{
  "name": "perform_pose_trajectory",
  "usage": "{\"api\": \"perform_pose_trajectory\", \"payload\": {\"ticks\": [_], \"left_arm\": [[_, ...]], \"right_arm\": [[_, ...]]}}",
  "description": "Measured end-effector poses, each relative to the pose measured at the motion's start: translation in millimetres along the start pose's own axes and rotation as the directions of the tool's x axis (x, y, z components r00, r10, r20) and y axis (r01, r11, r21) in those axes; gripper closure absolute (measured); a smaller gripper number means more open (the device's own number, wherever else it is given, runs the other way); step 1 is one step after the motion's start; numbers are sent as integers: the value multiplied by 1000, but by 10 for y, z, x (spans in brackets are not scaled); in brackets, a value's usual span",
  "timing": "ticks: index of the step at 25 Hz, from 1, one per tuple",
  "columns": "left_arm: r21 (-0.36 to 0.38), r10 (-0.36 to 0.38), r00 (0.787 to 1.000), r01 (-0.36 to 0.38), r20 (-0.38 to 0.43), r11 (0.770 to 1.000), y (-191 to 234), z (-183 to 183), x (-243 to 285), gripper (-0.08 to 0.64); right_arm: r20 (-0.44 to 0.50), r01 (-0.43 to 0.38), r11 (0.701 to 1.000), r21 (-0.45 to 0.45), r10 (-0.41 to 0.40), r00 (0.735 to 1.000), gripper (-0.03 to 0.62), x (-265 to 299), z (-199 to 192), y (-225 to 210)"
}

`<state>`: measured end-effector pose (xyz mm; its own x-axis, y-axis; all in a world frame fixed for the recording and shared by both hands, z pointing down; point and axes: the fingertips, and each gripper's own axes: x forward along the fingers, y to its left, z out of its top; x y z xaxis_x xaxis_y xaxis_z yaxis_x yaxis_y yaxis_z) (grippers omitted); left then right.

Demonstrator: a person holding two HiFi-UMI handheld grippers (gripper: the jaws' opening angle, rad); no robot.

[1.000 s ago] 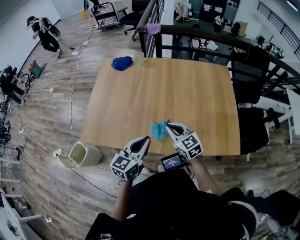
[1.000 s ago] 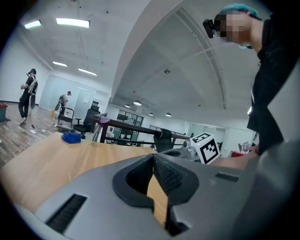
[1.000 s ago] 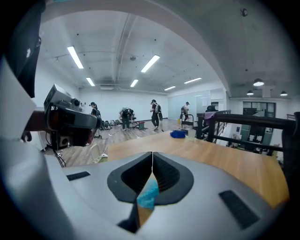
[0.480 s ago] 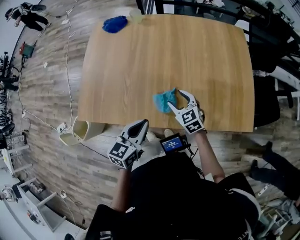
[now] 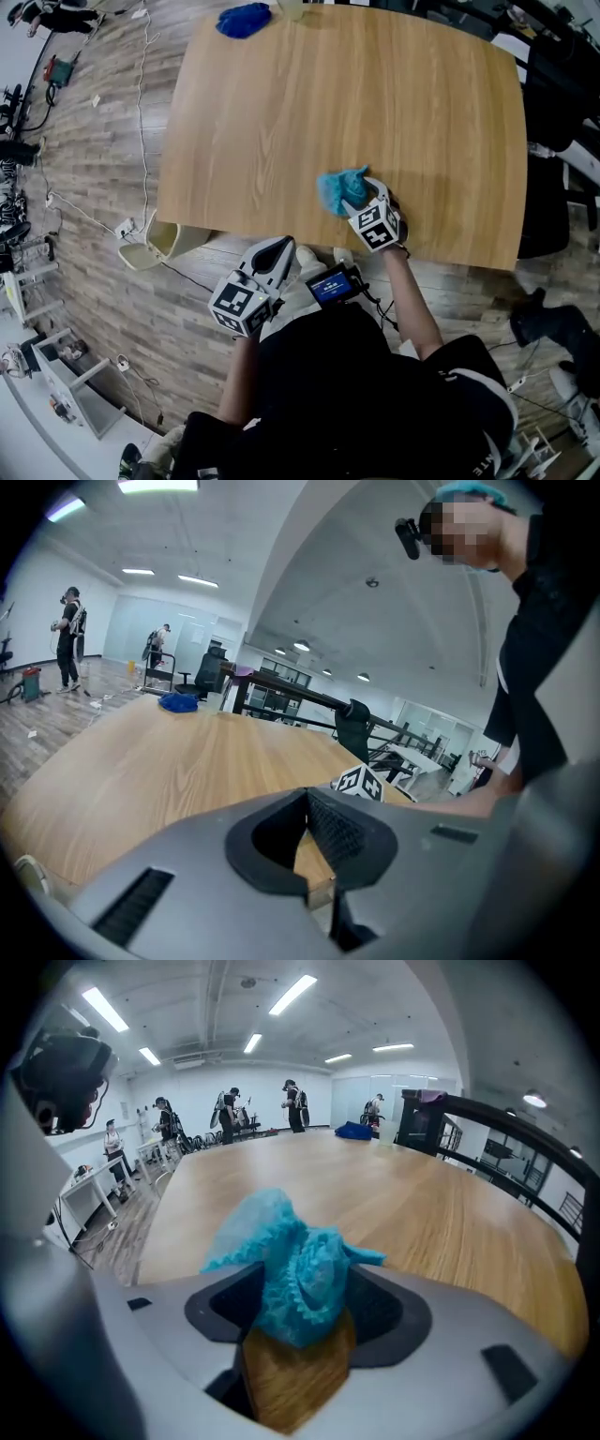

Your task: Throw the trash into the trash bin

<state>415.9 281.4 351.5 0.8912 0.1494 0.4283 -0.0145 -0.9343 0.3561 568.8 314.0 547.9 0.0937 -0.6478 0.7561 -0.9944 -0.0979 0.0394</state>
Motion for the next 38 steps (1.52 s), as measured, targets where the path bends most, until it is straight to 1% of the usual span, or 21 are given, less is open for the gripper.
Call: {"api": "perform_pose_trajectory", "payload": {"ticks": [1,2,3,4,7,10,13,16,18,20,21,22,23,24,26,28,30,32,35,36,38], "left_arm": [[-8,3,1000,-3,7,1000,15,-7,-28,554],[-17,3,1000,-3,15,1000,22,-11,-50,554],[-22,3,1000,-2,21,1000,19,-13,-62,554],[-23,2,1000,-1,25,1000,8,-10,-64,554],[-8,0,1000,0,29,1000,-45,21,-62,554],[-11,6,999,-6,38,1000,-60,50,-97,554],[-54,24,997,-19,79,998,-111,64,-167,554],[-42,58,991,-53,124,998,-156,122,-213,554],[-34,81,984,-77,157,996,-182,233,-309,554],[-59,122,973,-112,197,992,-156,332,-533,554],[-81,158,962,-143,221,986,-103,352,-676,554],[-106,206,947,-184,248,977,-29,341,-836,554],[-135,263,925,-234,274,963,54,291,-1020,554],[-169,325,898,-286,296,943,133,208,-1223,554],[-244,437,838,-371,327,896,268,8,-1631,554],[-318,508,786,-411,352,855,387,-145,-1965,554],[-370,547,749,-420,375,829,493,-246,-2208,554],[-392,574,725,-435,381,811,601,-341,-2389,554],[-400,603,703,-464,378,791,853,-456,-2628,554],[-404,607,697,-465,381,788,966,-489,-2710,554],[-405,605,693,-461,391,789,1219,-569,-2870,554]], "right_arm": [[-3,9,1000,-14,-9,1000,370,4,16,1],[-8,23,999,-37,-23,1000,546,6,29,0],[-12,31,998,-59,-31,999,568,5,34,4],[-12,29,997,-66,-30,999,571,-2,35,12],[28,19,1000,-21,-18,999,574,-92,94,4],[59,24,1000,-7,-24,998,575,-174,217,-8],[78,2,1000,-30,0,997,575,-281,326,66],[124,-22,998,-52,28,992,575,-369,450,106],[160,-51,998,-45,58,985,575,-376,584,164],[188,-95,995,-42,101,977,575,-368,758,306],[201,-120,991,-56,129,971,575,-351,875,397],[214,-147,985,-85,162,963,575,-311,1006,515],[225,-177,976,-124,201,953,575,-253,1142,675],[234,-208,963,-170,244,941,575,-188,1278,877],[241,-266,929,-257,328,913,575,-73,1539,1334],[242,-307,896,-320,391,888,575,7,1778,1738],[236,-338,867,-365,438,868,575,57,1976,2075],[229,-370,838,-402,483,845,575,102,2132,2401],[237,-394,800,-453,534,812,575,264,2367,2884],[228,-404,788,-464,547,805,575,339,2427,3037],[209,-426,771,-473,568,796,575,494,2543,3319]]}}
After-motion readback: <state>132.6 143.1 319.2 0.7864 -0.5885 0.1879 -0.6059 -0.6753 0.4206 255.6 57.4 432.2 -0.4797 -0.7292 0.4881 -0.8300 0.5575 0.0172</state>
